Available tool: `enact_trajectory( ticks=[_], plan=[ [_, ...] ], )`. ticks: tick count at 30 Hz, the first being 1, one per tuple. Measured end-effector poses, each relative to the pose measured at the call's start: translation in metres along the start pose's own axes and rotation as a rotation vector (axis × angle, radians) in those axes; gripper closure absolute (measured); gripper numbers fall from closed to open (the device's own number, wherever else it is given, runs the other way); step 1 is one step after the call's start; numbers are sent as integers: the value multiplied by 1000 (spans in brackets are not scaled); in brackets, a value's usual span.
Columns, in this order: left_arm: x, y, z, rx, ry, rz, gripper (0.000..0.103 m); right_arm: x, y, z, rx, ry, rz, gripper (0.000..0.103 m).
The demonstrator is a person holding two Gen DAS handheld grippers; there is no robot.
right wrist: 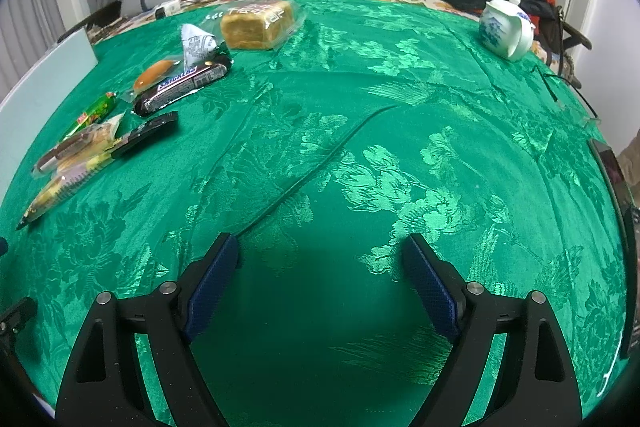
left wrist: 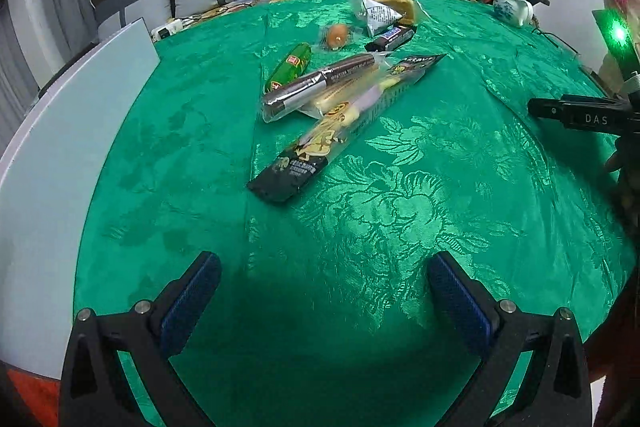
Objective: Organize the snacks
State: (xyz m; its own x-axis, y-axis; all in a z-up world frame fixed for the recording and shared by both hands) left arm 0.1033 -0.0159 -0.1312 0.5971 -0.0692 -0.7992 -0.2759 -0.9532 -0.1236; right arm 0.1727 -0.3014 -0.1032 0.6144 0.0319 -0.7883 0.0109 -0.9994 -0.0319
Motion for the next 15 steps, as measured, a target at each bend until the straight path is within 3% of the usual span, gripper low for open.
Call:
enact_trajectory(
  ticks=[8, 15],
  plan=[
    [4, -8, 2, -57, -13, 59, 0, 0, 0, 0, -1, -1, 1, 15],
    [5, -7, 3, -57, -3, 55, 0, 0, 0, 0, -1, -1, 1, 15]
  ],
)
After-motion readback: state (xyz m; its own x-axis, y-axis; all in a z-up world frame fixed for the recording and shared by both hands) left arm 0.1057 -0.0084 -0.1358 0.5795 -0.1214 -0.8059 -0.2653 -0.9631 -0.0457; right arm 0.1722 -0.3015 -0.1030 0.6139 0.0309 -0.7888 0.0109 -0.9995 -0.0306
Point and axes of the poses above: each gripper's, at about its wrist camera, not at the fingertips, and x roughly the way its jaws point, y to its right, z to its underside, the point moved 5 cm from there along x, roughly the way its jaws point, and after that the axes turned 6 degrees about x, right-handed, at the moved point
